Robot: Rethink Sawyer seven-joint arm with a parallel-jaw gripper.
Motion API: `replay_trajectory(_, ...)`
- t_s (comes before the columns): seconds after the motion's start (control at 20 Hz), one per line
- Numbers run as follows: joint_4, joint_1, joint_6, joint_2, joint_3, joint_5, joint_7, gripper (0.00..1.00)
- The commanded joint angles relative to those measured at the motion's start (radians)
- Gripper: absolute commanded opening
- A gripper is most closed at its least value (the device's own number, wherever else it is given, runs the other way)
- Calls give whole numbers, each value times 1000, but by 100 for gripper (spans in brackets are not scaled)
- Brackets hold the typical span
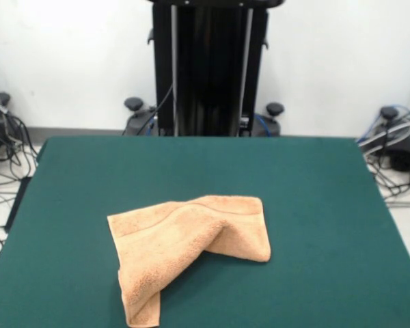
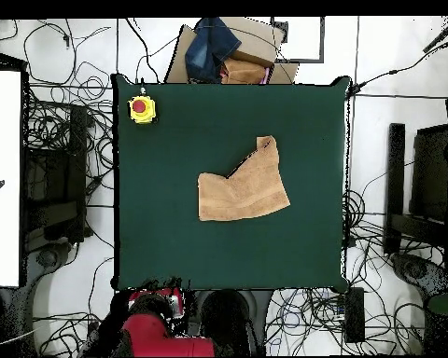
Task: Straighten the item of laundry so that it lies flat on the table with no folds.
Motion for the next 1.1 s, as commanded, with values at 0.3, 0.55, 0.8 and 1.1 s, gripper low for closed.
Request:
replay_trajectory(0.3,-12,27,317,46,10,63,183,100)
replay_trajectory(0.55,77,31,157,97,-3,39,199,100)
replay_trajectory(0.8,131,-7,-1,227,19,49,187,100)
replay_trajectory(1.1,139,-8,-292,465,8,-6,220,100)
